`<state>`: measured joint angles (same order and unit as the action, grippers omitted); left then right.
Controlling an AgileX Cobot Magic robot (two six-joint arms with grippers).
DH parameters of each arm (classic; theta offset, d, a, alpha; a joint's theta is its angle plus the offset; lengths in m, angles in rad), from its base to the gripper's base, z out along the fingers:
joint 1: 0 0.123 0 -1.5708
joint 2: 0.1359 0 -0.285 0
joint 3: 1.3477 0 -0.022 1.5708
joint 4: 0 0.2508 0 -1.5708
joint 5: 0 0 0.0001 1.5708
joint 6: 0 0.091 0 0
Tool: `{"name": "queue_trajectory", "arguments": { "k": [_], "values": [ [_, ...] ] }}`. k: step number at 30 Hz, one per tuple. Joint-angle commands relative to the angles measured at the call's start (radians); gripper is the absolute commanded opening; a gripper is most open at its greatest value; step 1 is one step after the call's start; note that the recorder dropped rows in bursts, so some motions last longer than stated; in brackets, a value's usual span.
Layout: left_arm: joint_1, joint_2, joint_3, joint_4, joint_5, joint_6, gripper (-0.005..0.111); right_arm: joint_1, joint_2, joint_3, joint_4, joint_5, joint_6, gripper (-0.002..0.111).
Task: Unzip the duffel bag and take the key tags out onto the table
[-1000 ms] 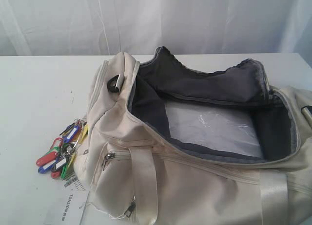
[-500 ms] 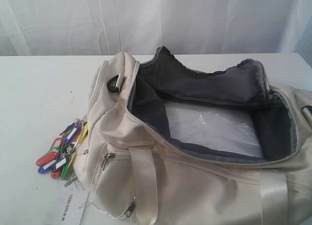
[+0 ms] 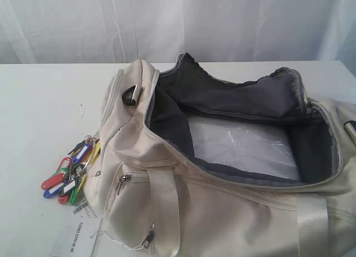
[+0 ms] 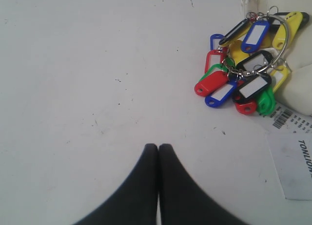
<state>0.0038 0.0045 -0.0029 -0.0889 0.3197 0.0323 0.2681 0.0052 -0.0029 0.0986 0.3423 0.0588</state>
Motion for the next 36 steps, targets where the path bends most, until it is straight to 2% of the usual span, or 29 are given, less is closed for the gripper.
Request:
{"name": "queue_trajectory", "arguments": {
  "k": [1,16,22,36],
  "values": [
    [0.005,-0.005,0.003,-0.01,0.02,-0.006,0.0,-0.001,-0.005,0.003,0.0,0.0,0.006,0.0],
    [0.005,-0.005,0.003,-0.01,0.02,-0.006,0.0,-0.034,-0.005,0.003,-0.004,0.0,0.006,0.0],
    [0.005,-0.005,0.003,-0.01,0.02,-0.006,0.0,-0.08,-0.005,0.003,-0.004,0.0,0.006,0.0],
    [0.004,-0.005,0.003,-0.01,0.02,-0.006,0.0,-0.082,-0.005,0.003,-0.004,0.0,0.006,0.0]
  ]
}}
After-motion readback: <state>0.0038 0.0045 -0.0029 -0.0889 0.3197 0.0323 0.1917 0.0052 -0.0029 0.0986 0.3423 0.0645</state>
